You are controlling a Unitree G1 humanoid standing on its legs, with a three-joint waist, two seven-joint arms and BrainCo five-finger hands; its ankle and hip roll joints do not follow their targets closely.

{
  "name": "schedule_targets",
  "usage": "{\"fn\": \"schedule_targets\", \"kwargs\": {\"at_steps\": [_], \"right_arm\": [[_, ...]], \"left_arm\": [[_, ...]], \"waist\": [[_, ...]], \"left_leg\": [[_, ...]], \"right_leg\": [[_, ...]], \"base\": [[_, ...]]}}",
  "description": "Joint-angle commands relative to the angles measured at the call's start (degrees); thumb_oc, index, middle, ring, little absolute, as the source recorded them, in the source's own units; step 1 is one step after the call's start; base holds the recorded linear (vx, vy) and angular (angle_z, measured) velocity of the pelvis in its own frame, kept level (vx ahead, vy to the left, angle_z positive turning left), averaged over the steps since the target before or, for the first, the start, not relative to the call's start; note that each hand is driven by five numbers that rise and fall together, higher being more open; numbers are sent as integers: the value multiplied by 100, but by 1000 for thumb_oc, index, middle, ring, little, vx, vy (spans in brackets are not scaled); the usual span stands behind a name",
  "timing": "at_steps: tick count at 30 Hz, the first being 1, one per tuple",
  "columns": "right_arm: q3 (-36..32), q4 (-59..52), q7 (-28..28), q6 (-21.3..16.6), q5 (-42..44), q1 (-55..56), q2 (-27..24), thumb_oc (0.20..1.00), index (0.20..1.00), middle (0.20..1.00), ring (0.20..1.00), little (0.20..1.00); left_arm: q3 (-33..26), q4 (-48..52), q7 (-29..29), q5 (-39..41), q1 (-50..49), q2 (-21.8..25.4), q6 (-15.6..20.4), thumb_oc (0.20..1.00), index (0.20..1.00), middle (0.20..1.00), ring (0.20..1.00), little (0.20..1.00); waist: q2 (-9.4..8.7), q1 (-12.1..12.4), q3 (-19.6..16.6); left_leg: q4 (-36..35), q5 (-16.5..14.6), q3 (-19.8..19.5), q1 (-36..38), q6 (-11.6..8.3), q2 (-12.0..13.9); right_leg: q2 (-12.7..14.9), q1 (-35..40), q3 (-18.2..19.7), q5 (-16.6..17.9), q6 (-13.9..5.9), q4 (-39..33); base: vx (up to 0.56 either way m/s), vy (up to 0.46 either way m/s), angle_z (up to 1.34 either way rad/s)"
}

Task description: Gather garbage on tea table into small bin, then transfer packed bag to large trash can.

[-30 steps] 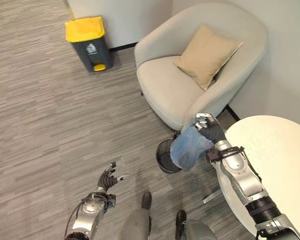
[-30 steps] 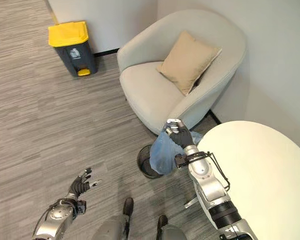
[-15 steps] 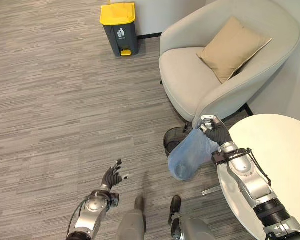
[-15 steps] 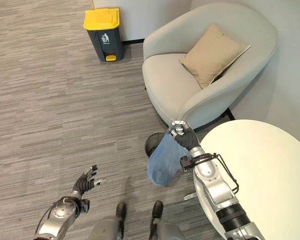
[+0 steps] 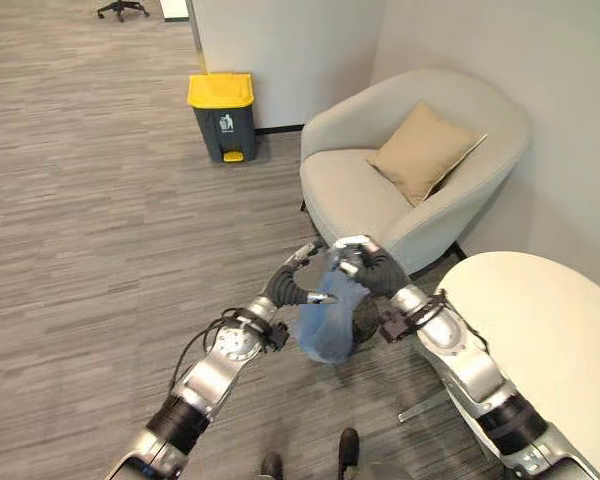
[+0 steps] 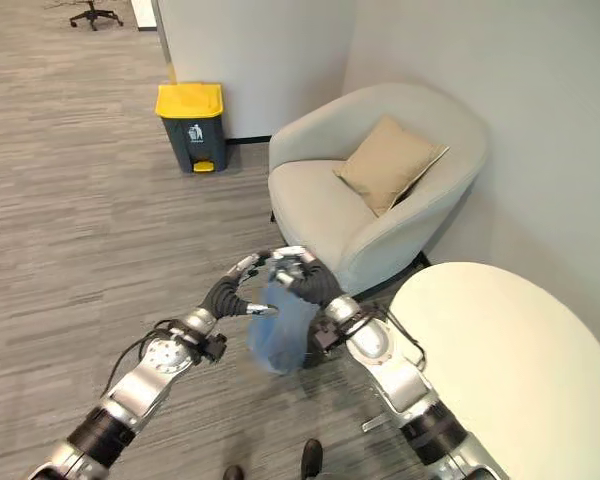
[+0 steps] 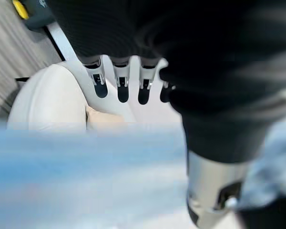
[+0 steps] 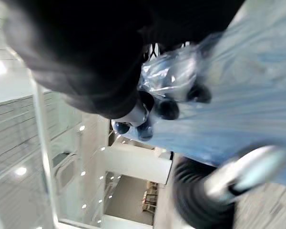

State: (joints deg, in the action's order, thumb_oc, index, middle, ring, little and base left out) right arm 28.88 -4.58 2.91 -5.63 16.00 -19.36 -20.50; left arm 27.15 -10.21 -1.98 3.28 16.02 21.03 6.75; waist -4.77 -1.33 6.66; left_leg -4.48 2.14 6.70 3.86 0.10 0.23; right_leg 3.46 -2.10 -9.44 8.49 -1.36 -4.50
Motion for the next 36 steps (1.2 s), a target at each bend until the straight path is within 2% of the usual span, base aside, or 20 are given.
{"fn": "schedule_targets", "kwargs": {"at_steps": [1,7,16,28,29,30,36], "right_arm": [[-120,-118,-114,-386,331,-647,226,200,200,200,200,200],[221,-136,-345,-400,702,-1557,582,200,200,200,200,200],[427,-264,-361,-455,1020,-1785,883,200,200,200,200,200],[960,-367,-239,-455,1542,-1952,1251,200,200,200,200,200],[982,-371,-216,-447,1587,-1932,1253,200,200,200,200,200],[1025,-387,-186,-435,1613,-1891,1232,200,200,200,200,200],[1025,-327,-95,-407,1660,-1625,1136,200,200,200,200,200]], "left_arm": [[33,-344,-272,-332,243,23,156,1000,1000,1000,1000,1000],[212,-953,-597,-618,235,-212,-48,1000,1000,1000,1000,1000],[424,-1158,-584,-757,190,-378,-108,1000,1000,1000,1000,1000],[492,-1870,-1252,-1055,878,-695,-294,1000,1000,1000,1000,1000],[465,-1794,-1290,-1010,910,-689,-276,395,395,395,395,395],[427,-1607,-1325,-873,915,-685,-197,200,200,200,200,200],[267,-1069,-1383,-546,911,-616,-63,200,200,200,200,200]], "waist": [[-47,7,-159],[-121,115,-203],[-172,191,-241],[-174,114,-260],[-170,110,-261],[-166,110,-265],[-132,81,-278]], "left_leg": [[189,-431,-60,-271,-245,37],[197,-485,-71,-178,-214,33],[157,-473,-84,-141,-210,46],[77,-413,-55,-124,-222,57],[75,-411,-58,-121,-220,53],[68,-409,-63,-119,-220,50],[53,-412,-57,-91,-217,49]], "right_leg": [[48,385,202,-1195,-435,430],[32,472,269,-1184,-423,404],[26,503,234,-1179,-417,378],[47,480,196,-1134,-423,385],[48,481,187,-1130,-424,383],[51,484,188,-1132,-424,383],[62,500,195,-1131,-426,376]], "base": [[43,12,-7],[34,14,-3],[0,0,0],[0,0,0],[0,0,0],[0,0,0],[7,0,0]]}}
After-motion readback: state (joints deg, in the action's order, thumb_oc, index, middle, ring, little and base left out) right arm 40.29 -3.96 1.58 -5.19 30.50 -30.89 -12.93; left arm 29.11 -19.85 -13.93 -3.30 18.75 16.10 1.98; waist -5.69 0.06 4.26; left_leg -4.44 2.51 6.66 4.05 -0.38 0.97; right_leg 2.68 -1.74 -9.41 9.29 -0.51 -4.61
